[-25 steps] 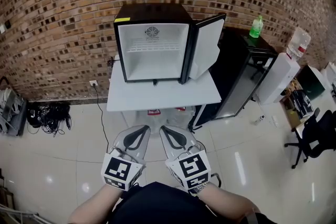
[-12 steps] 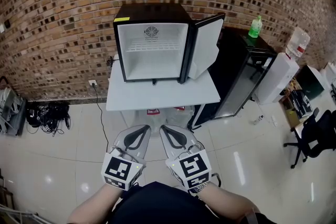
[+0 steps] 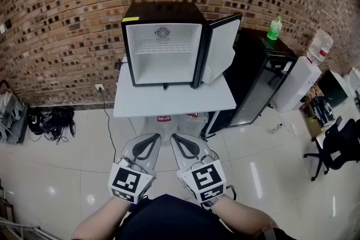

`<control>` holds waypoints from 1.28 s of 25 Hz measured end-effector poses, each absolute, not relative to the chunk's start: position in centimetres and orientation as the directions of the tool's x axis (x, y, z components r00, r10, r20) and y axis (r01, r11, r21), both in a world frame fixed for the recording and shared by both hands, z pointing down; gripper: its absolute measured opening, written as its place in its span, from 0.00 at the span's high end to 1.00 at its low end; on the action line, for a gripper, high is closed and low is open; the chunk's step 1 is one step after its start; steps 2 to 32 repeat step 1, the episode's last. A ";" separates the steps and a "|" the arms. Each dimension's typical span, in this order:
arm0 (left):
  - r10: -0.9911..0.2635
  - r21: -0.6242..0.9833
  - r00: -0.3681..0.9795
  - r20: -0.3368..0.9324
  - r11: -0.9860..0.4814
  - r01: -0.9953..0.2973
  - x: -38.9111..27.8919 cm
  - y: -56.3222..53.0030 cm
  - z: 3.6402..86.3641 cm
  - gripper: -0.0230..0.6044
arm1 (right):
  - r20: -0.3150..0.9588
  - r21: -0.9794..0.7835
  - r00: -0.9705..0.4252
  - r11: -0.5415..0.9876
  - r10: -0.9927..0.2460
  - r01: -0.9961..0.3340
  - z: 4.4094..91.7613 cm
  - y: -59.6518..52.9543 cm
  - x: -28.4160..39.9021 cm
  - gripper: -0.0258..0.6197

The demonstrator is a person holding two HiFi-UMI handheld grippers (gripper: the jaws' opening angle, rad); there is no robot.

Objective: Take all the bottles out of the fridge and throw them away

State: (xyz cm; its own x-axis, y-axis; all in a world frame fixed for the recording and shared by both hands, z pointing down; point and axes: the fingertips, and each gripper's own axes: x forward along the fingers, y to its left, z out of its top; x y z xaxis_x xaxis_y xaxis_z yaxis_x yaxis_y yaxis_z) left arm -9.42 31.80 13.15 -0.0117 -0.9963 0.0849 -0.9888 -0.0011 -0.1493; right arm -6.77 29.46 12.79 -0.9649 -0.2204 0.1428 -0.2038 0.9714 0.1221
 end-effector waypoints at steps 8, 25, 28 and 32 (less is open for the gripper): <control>-0.996 -0.149 -0.013 0.085 0.000 -0.989 -9.4 31.8 13.1 0.96 | 0.143 0.124 -0.965 0.971 -0.221 -0.204 12.9 29.4 -6.7 0.96; -0.996 -0.149 -0.013 0.085 0.000 -0.989 -9.4 31.8 13.1 0.96 | 0.143 0.124 -0.965 0.971 -0.221 -0.204 12.9 29.4 -6.7 0.96; -0.996 -0.149 -0.013 0.085 0.000 -0.989 -9.4 31.8 13.1 0.96 | 0.143 0.124 -0.965 0.971 -0.221 -0.204 12.9 29.4 -6.7 0.96; -0.996 -0.149 -0.013 0.085 0.000 -0.989 -9.4 31.8 13.1 0.96 | 0.143 0.124 -0.965 0.971 -0.221 -0.204 12.9 29.4 -6.7 0.96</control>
